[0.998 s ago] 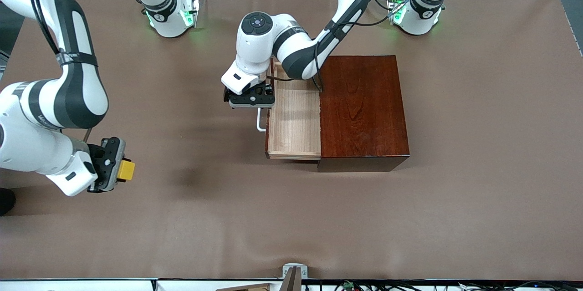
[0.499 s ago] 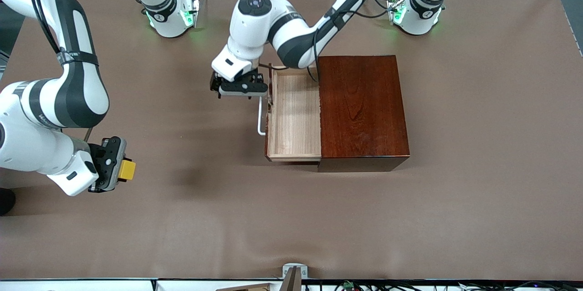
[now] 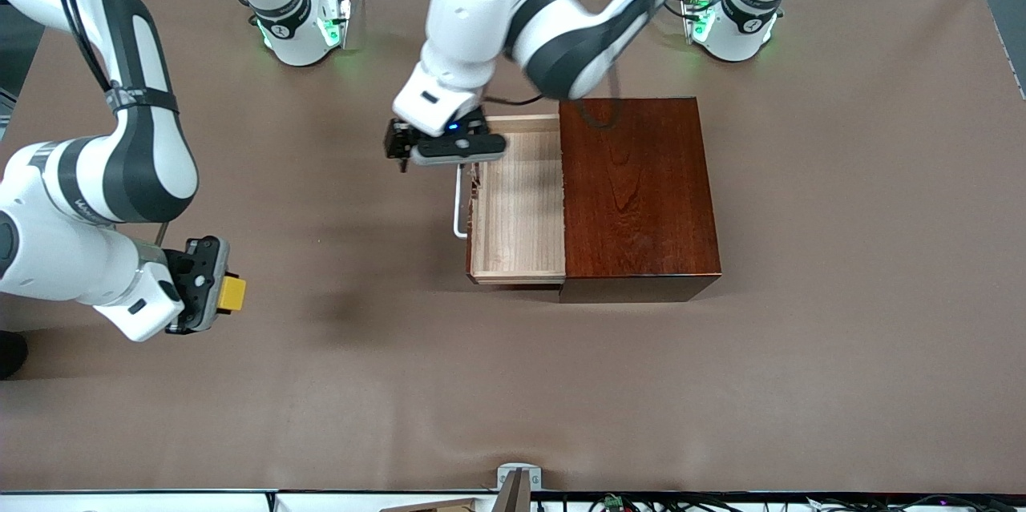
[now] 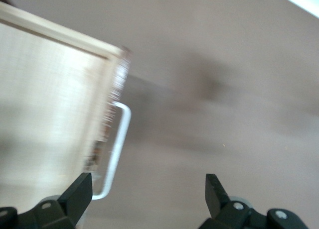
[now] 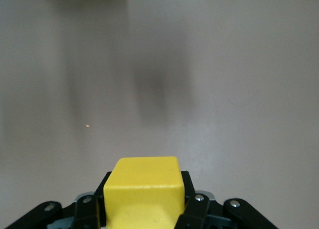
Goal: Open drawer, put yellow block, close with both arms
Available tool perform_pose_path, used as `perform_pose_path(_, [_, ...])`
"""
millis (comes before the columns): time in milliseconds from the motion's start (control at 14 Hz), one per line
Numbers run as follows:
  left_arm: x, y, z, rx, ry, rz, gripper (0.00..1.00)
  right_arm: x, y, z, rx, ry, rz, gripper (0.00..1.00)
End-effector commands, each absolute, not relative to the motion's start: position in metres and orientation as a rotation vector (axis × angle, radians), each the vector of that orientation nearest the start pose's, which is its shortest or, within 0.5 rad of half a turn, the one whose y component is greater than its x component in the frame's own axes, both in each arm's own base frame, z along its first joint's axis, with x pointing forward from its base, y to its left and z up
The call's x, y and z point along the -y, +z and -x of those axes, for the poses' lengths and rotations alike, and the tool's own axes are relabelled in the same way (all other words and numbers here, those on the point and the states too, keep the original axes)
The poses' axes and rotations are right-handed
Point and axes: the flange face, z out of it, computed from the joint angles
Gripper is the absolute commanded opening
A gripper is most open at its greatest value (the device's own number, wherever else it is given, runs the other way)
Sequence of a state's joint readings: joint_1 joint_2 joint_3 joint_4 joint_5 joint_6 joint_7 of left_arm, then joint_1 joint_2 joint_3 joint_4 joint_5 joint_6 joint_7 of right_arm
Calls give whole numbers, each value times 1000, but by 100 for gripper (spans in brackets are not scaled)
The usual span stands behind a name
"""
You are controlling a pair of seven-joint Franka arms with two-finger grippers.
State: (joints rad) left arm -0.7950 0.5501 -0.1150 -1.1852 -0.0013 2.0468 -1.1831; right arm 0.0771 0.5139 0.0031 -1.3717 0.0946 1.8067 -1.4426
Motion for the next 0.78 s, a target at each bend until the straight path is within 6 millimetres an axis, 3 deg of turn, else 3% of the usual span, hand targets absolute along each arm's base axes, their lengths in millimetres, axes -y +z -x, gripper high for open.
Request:
perform_pose_path(0, [516, 556, -481, 543, -117, 3332, 100, -95, 428, -684, 2110, 3, 2147, 0])
perform_pose_path(285, [414, 593, -502, 237, 23, 3201, 100, -169, 431, -672, 2216, -12, 2048, 0])
perform_pose_path(499, [335, 610, -522, 123, 108, 3154, 100, -225, 430, -656, 2205, -1, 2050, 0])
perform_pose_path(713, [263, 628, -529, 63, 120, 3147, 100, -277, 438, -640, 2271, -29, 1990, 0])
